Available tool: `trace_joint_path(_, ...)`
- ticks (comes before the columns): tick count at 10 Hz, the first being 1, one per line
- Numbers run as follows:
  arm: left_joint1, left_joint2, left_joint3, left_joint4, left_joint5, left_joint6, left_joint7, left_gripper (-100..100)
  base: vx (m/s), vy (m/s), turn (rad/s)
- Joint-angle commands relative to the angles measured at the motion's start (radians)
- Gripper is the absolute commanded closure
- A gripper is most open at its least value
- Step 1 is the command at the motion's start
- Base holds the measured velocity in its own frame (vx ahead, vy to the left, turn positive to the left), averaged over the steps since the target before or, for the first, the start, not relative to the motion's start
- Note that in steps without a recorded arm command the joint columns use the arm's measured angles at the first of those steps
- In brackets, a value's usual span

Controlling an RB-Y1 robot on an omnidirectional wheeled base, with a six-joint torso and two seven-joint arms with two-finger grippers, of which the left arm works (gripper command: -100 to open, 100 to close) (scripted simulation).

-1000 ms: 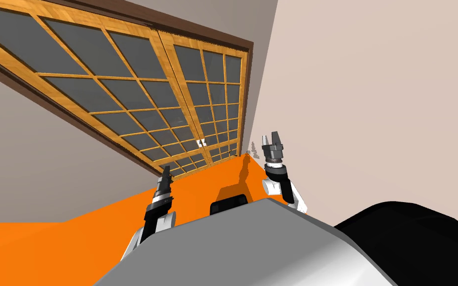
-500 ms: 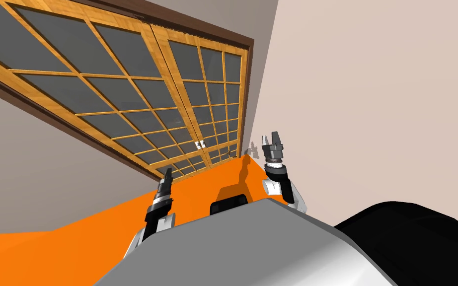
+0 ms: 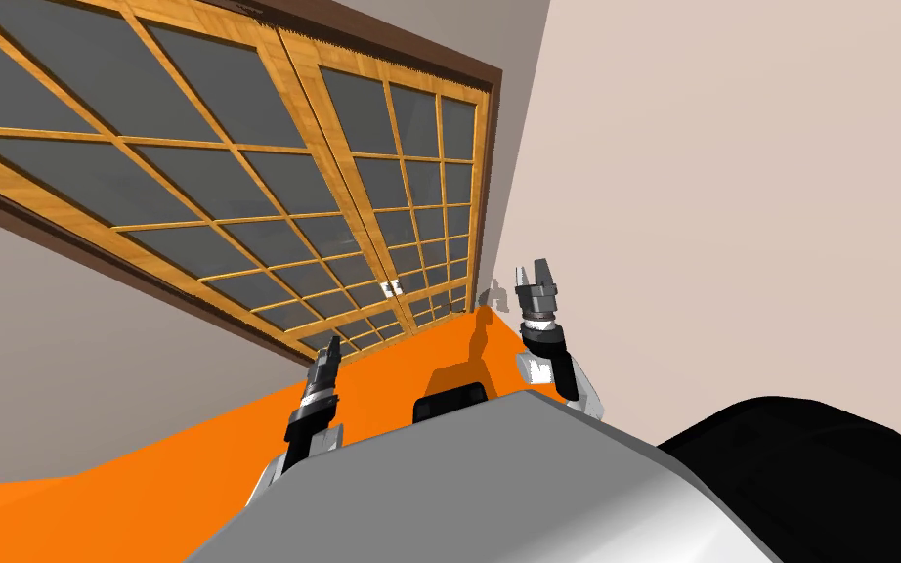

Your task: Pull the door open

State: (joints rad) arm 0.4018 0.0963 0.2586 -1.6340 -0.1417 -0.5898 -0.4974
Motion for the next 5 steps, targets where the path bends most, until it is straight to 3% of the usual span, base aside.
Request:
trace_joint_path(1, -0.008, 0.002, 0.013, 0.031, -0.009, -0.011, -0.035, -100, 0.104, -0.005, -0.023)
trace_joint_path(5, -0.027, -0.001, 0.043, 0.109, -0.033, -0.039, -0.119, -100, 0.100, 0.001, -0.023)
